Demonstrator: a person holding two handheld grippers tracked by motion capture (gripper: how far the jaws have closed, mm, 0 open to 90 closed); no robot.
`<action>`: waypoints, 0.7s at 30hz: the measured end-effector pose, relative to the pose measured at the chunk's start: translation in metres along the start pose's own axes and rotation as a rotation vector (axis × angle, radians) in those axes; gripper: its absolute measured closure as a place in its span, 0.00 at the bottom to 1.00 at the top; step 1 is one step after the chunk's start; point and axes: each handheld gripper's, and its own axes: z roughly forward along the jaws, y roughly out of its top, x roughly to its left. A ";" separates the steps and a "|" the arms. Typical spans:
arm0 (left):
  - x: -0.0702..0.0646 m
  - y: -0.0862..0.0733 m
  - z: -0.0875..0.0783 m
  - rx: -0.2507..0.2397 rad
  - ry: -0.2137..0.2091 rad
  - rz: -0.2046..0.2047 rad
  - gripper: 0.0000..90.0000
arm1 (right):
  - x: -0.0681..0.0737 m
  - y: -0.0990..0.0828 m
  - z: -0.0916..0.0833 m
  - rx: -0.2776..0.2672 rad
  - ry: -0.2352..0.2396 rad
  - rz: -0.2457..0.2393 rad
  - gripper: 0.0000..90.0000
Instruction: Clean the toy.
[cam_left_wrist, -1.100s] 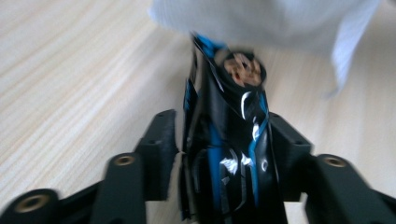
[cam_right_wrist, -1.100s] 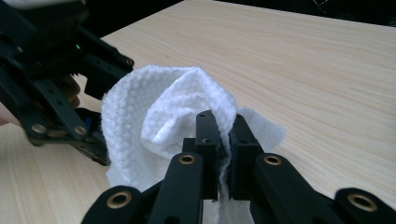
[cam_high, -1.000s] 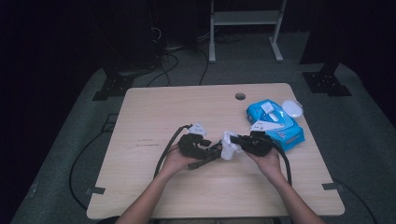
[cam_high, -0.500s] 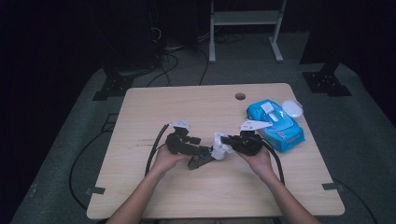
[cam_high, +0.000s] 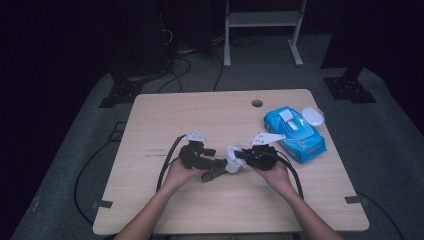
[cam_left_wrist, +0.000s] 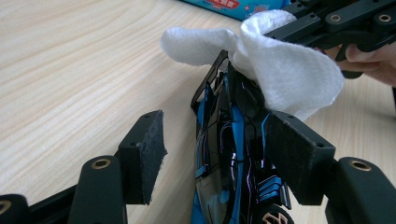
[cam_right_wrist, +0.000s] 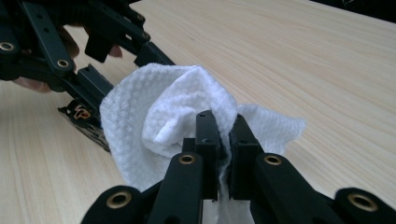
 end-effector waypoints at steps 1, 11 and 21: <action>-0.006 0.000 0.000 -0.007 0.027 0.028 0.41 | 0.001 -0.001 -0.001 0.000 -0.005 -0.010 0.94; -0.031 -0.002 0.011 0.042 0.037 0.098 0.34 | 0.013 -0.012 -0.019 0.020 -0.004 -0.074 0.94; -0.039 -0.009 0.021 0.066 0.050 0.087 0.25 | 0.021 -0.022 -0.027 0.048 -0.004 -0.105 0.94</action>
